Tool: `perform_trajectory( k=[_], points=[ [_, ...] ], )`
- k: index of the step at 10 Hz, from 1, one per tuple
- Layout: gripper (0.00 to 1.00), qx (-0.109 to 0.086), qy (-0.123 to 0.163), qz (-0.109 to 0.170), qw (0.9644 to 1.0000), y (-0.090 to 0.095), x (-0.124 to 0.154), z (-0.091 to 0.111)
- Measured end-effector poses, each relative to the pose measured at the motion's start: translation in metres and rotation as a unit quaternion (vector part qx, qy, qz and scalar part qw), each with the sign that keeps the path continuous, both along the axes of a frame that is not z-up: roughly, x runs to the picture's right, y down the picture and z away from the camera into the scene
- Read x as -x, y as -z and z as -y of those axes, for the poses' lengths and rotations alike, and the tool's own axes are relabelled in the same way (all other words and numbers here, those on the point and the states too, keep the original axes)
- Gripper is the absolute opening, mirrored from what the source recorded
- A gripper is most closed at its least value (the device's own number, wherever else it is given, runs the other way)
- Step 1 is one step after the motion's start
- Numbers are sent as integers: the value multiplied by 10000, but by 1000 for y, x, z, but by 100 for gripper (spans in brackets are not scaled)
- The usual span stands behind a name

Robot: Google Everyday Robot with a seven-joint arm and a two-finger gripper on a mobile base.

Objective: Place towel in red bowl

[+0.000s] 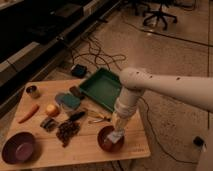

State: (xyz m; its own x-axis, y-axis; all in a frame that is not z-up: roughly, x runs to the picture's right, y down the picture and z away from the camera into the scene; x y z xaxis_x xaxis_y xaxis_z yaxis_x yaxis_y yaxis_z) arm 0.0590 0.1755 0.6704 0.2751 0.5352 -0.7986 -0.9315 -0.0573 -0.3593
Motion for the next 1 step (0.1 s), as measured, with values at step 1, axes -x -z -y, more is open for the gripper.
perform_trajectory(
  k=[1],
  points=[
    [59,0,1,1,10000,0,0,0]
  ],
)
